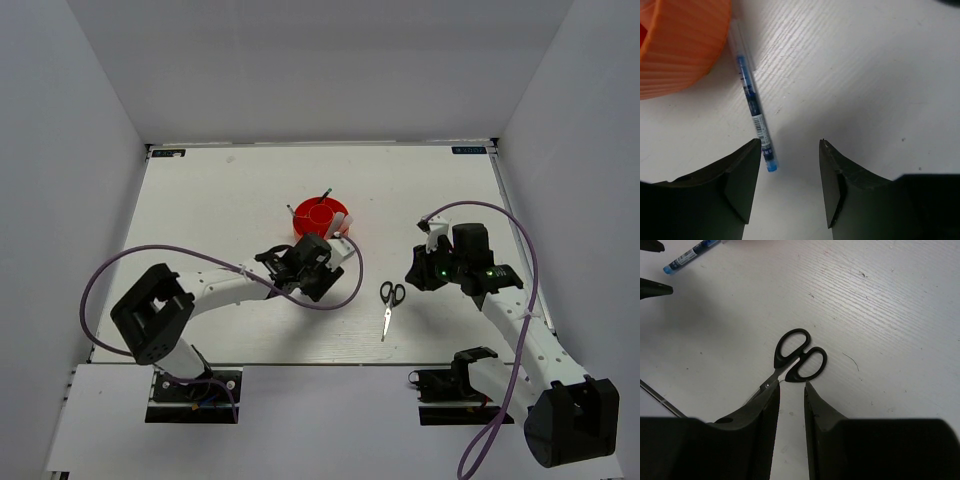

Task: Sort the stationery into containers
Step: Pick up the pen from the center of the board.

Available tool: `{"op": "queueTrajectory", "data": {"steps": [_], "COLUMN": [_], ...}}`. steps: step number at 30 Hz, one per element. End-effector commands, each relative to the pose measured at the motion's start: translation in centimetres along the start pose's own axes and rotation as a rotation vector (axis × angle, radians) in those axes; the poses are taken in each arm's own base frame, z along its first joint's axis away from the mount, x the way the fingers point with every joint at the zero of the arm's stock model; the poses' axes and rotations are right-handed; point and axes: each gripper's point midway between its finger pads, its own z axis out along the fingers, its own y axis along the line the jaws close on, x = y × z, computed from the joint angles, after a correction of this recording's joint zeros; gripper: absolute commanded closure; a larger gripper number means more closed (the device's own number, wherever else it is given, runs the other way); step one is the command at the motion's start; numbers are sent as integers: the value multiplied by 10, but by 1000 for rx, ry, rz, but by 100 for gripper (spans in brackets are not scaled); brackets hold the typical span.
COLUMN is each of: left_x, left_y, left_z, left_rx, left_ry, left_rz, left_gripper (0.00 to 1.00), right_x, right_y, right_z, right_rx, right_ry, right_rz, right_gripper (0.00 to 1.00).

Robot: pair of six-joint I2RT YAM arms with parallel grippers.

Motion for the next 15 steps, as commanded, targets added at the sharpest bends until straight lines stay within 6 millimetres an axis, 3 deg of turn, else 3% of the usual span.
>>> {"op": "queueTrajectory", "data": {"steps": [1,9,15], "left_x": [-21,-6,-8], "left_y": [15,27,33], "left_z": [2,24,33], "left_rx": [-82,-83,-89], "left_ry": [-61,6,5], "left_rz": [-1,-66,-80], "left_gripper": [39,39,42], "right_x": [-4,-4,-2], "right_y": [1,2,1], "right_z": [1,1,1], "right_rx": [-14,-19,-19], "right_ry": [-25,-26,-22], "right_rz": [-20,-21,-16], "right_gripper": [70,70,70]}}
